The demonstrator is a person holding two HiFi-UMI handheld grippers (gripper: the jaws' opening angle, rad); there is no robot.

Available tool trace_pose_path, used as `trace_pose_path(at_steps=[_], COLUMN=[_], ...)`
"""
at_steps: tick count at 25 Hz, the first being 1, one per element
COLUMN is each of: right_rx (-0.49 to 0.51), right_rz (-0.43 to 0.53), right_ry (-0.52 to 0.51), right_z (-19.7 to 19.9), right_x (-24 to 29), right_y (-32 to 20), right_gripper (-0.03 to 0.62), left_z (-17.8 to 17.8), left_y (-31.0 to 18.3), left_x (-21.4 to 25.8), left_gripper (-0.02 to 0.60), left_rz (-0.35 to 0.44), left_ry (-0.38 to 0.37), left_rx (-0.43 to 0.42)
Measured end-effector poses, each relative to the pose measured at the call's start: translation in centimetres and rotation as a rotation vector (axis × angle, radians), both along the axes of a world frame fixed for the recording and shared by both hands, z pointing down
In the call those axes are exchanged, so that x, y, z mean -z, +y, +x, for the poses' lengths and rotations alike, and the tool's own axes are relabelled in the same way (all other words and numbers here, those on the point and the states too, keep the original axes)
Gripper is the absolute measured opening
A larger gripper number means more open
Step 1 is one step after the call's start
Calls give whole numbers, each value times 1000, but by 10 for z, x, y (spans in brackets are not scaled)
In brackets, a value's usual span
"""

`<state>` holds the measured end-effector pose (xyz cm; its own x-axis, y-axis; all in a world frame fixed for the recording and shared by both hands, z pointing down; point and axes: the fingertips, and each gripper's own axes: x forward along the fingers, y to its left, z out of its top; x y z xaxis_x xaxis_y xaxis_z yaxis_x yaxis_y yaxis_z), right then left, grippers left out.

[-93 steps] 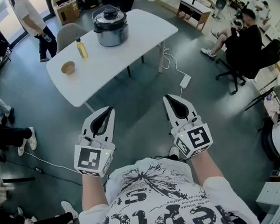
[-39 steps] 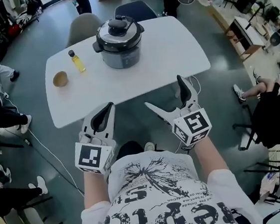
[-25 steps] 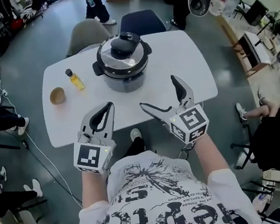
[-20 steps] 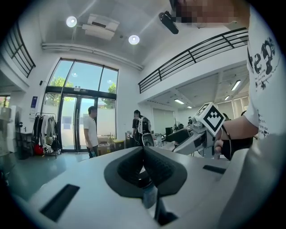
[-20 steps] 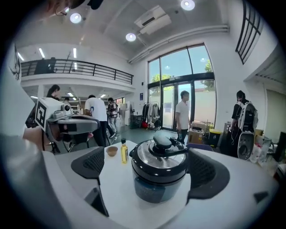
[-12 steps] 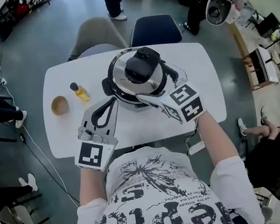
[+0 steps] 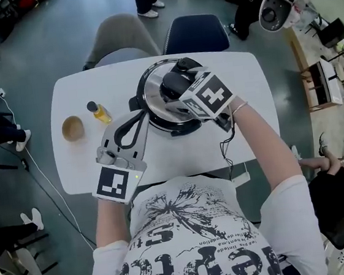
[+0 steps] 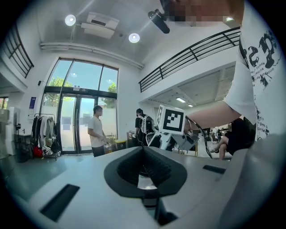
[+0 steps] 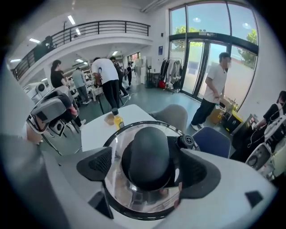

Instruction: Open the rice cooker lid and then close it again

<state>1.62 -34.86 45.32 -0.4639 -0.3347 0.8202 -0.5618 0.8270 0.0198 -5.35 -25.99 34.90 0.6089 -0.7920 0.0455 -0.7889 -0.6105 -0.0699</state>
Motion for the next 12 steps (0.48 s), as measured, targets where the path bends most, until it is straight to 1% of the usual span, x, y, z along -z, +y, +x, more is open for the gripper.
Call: trace_pose_path(at_steps=[2, 4, 6, 7, 8, 12], right_rx=[-2, -10, -7, -3, 0, -9], right_rz=[-30, -53, -81, -96, -107, -119], right_ry=[51, 87, 103, 105, 106, 104], right_z=[1, 3, 3, 2, 1, 1], right_x=[-5, -7, -9, -10, -10, -10], right_y=[-5, -11, -13, -12, -12, -12], right_gripper=[476, 421, 387, 357, 311, 298], left_z=[-1, -2, -3, -4, -5, -5], left_y=[-3, -5, -7, -7, -7, -7], left_x=[0, 2, 2, 2, 1, 2], left_gripper=[14, 14, 14, 14, 14, 14], left_rz=[-4, -7, -7, -7, -7, -1], left_ry=[5, 7, 4, 2, 0, -6], left_rx=[1, 4, 7, 9, 11, 17])
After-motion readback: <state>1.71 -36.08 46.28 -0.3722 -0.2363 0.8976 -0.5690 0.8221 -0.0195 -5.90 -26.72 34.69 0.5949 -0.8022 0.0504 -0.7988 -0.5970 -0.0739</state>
